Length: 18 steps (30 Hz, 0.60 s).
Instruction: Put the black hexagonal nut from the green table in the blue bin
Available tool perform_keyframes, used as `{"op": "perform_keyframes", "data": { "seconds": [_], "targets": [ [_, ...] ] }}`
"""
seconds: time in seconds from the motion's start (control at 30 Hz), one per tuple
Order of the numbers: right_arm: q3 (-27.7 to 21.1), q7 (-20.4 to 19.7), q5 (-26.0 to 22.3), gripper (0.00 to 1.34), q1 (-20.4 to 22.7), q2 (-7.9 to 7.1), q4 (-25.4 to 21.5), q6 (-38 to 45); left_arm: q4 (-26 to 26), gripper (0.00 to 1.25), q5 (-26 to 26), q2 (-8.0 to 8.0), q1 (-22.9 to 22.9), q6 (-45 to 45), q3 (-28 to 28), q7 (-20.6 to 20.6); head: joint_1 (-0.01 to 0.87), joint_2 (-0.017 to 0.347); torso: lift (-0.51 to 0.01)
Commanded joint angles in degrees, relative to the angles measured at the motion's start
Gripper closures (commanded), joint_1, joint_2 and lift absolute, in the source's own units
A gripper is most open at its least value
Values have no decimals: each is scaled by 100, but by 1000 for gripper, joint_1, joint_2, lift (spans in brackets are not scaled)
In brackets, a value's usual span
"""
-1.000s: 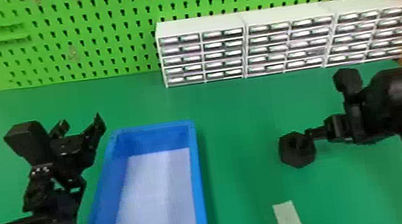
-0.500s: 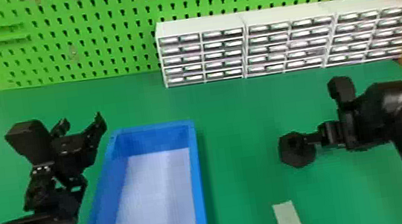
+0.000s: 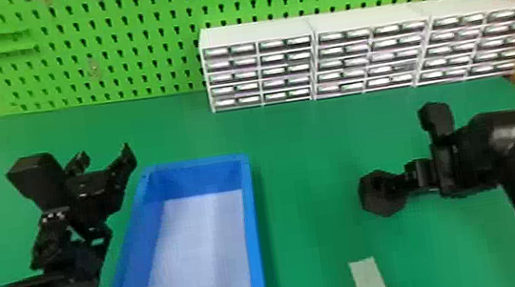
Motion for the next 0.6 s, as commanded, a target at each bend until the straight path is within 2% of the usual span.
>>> {"op": "perform_keyframes", "data": {
  "seconds": [0.0, 0.4, 0.57],
  "targets": [
    [-50, 0, -40, 802, 36, 2, 0, -21, -5, 437, 0, -15, 0, 0, -8, 0, 686, 51, -97],
    [-67, 0, -49, 848, 89, 10, 0, -73, -5, 437, 0, -15, 9, 0, 1, 0, 686, 51, -97],
    [-59, 0, -199, 861, 186, 2, -70, -258, 4, 437, 0, -15, 18, -9, 27, 0, 686, 51, -97]
  ]
}}
